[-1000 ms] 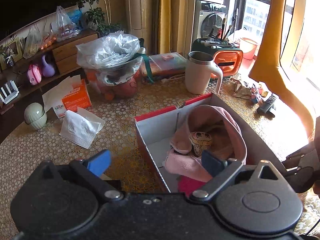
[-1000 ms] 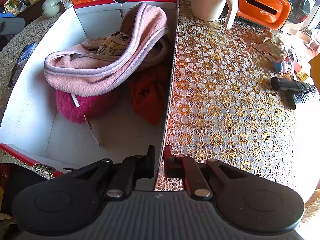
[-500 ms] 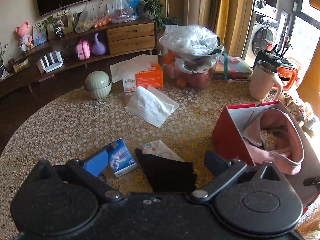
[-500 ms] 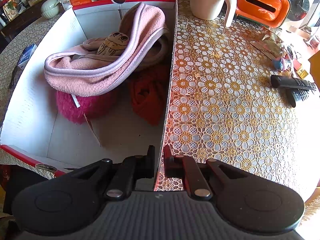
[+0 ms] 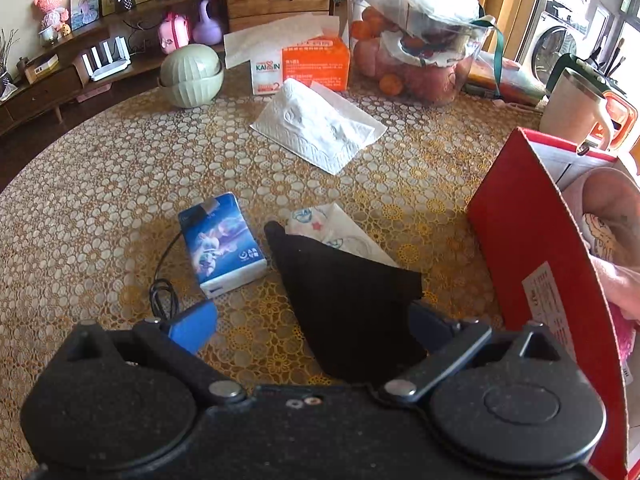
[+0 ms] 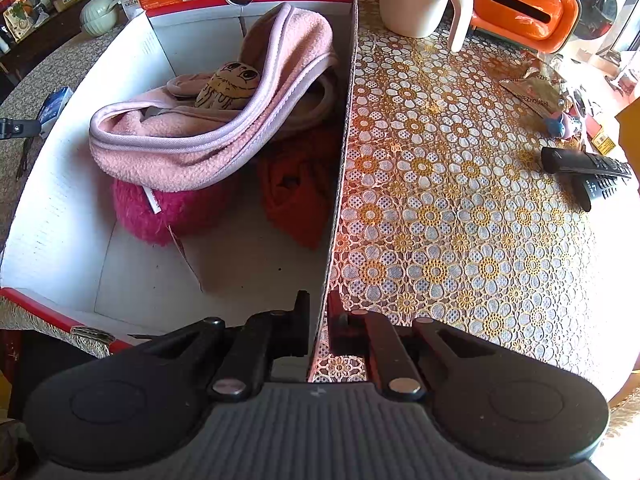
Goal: Organize objects
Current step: 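Move the left gripper to the black cloth and grasp it, then carry the black cloth with the left gripper over the pink pouch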
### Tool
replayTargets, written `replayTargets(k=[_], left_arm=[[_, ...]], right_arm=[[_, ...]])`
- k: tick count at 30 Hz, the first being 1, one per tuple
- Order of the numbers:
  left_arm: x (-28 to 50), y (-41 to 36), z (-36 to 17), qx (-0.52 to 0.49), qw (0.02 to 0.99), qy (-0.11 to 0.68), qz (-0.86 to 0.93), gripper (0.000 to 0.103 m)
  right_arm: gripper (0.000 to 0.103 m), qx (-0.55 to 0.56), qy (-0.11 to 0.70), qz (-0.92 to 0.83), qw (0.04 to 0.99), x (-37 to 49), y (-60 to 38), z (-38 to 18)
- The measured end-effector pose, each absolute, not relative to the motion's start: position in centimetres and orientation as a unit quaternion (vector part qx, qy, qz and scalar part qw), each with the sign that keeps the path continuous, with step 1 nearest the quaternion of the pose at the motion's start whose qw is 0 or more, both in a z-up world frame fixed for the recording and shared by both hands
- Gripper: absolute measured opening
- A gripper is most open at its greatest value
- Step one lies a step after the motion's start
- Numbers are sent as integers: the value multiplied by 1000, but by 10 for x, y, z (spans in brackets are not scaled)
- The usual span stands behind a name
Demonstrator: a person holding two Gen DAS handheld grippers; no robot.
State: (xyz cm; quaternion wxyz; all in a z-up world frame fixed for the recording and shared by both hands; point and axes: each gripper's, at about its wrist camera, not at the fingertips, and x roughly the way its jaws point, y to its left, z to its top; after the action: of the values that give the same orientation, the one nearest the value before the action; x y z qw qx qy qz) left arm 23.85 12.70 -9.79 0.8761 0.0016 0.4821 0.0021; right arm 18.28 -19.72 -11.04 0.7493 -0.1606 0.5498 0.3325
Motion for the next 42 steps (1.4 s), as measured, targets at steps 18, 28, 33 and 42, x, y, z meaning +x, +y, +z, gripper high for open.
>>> replayTargets(k=[18,28,33,42], left_arm=[[248,115,-137,-10,860,509,6,53],[236,112,-112,-4,870,494,3,3],[226,111,-86,3,879,477,-9,2],[207,109,-59,-21,887,460,-48,2]], right_arm=[[8,-159,552,333,748,184,-197,-110],[8,-159,548,333,750,183,-198,-110],[8,-162,546,334,751,183,-197,-110],[8,-160,544,335,752,182,-197,-109]])
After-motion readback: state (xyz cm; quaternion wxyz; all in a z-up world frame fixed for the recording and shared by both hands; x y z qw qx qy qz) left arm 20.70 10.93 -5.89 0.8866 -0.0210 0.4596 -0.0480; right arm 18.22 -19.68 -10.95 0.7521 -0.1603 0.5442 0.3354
